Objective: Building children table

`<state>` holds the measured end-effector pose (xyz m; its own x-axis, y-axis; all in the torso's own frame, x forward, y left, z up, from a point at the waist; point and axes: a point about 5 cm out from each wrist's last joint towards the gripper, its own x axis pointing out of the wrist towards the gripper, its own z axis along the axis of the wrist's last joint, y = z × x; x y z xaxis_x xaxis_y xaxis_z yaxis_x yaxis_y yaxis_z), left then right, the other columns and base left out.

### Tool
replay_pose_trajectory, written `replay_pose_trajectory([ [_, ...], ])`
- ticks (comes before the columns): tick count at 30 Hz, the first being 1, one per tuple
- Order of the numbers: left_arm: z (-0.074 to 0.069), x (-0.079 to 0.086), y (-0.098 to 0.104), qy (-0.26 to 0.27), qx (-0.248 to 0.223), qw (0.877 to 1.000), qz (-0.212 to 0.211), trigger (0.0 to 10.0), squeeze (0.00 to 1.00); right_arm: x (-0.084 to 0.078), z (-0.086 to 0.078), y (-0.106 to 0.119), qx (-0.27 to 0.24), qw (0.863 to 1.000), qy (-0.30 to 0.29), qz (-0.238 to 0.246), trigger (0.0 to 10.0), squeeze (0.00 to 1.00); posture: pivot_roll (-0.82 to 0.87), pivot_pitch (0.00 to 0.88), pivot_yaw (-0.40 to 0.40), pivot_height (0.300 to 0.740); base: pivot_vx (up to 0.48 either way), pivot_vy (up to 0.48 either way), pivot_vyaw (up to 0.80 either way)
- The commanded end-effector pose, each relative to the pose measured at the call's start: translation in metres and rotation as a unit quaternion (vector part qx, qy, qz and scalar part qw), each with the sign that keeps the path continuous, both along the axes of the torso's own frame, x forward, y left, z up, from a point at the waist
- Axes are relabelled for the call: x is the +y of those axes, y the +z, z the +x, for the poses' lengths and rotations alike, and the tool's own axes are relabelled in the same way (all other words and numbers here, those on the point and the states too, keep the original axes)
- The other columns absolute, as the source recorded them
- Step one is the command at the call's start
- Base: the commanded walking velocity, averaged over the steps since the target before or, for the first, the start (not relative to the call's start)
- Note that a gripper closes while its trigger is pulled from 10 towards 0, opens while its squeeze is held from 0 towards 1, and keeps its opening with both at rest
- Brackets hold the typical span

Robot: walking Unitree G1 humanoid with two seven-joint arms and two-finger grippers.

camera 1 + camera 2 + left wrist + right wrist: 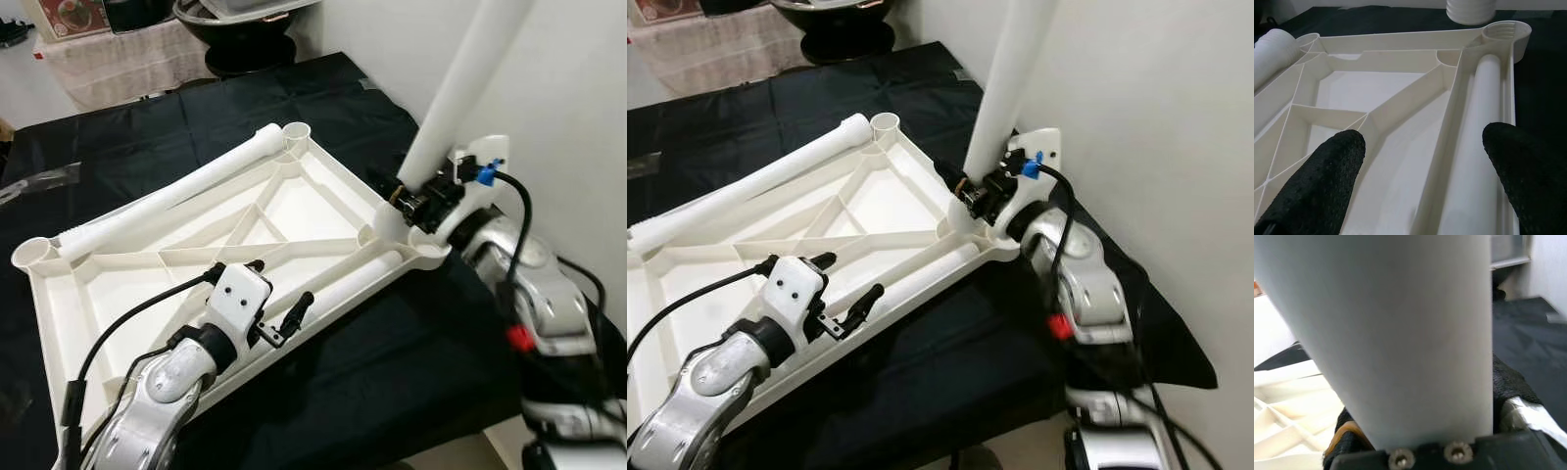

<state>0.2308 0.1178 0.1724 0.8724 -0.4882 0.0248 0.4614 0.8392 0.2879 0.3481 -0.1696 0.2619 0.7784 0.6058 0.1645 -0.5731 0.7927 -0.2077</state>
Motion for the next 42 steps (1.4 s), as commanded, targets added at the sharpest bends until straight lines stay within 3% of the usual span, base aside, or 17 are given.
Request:
replay_pose_trajectory([
  [1, -0.003, 0.003, -0.002, 0.008, 0.002, 1.0, 0.02, 10.0, 0.0, 0.0, 0.001, 0.003, -0.012, 0.999, 0.033, 0.001, 10.0, 0.0, -0.01, 0.231, 0.052, 0.74, 0.0, 0.0, 0.0],
  [8, -0.009, 0.016, 0.008, 0.051, -0.016, 0.998, 0.04, 10.0, 0.0, -0.016, 0.005, 0.037, -0.058, 0.988, 0.146, -0.001, 10.0, 0.0, 0.03, 0.308, 0.068, 0.74, 0.0, 0.0, 0.0],
  [13, -0.012, 0.019, 0.009, 0.056, -0.007, 0.998, 0.032, 10.0, 0.0, -0.022, 0.006, 0.041, -0.057, 0.982, 0.175, -0.042, 10.0, 0.0, 0.03, 0.321, 0.075, 0.74, 0.0, 0.0, 0.0],
  [16, -0.011, 0.021, 0.009, 0.065, -0.001, 0.998, 0.021, 10.0, 0.0, -0.023, 0.006, 0.044, -0.061, 0.98, 0.183, -0.041, 10.0, 0.0, 0.03, 0.317, 0.073, 0.74, 0.0, 0.0, 0.0],
  [25, -0.003, 0.024, 0.006, 0.087, 0.003, 0.996, 0.009, 10.0, 0.0, -0.009, -0.003, 0.039, -0.072, 0.97, 0.226, -0.057, 10.0, 0.0, 0.02, 0.282, 0.051, 0.74, 0.0, -0.413, 0.0],
  [27, 0.002, 0.024, 0.005, 0.098, -0.005, 0.995, -0.014, 10.0, 0.0, -0.004, -0.006, 0.04, -0.078, 0.968, 0.224, -0.076, 10.0, 0.0, 0.0, 0.251, 0.028, 0.74, 0.0, -0.232, 0.0],
  [33, 0.007, 0.023, 0.002, 0.101, -0.007, 0.995, -0.014, 10.0, 0.0, 0.004, -0.006, 0.031, -0.071, 0.965, 0.222, -0.119, 10.0, 0.0, -0.01, 0.231, 0.012, 0.74, 0.0, 0.0, 0.0],
  [42, 0.0, 0.026, 0.007, 0.071, -0.012, 0.997, -0.027, 10.0, 0.0, 0.014, -0.013, 0.023, -0.04, 0.944, 0.283, -0.162, 10.0, 0.0, -0.02, 0.242, 0.01, 0.74, 0.0, 0.0, 0.0],
])
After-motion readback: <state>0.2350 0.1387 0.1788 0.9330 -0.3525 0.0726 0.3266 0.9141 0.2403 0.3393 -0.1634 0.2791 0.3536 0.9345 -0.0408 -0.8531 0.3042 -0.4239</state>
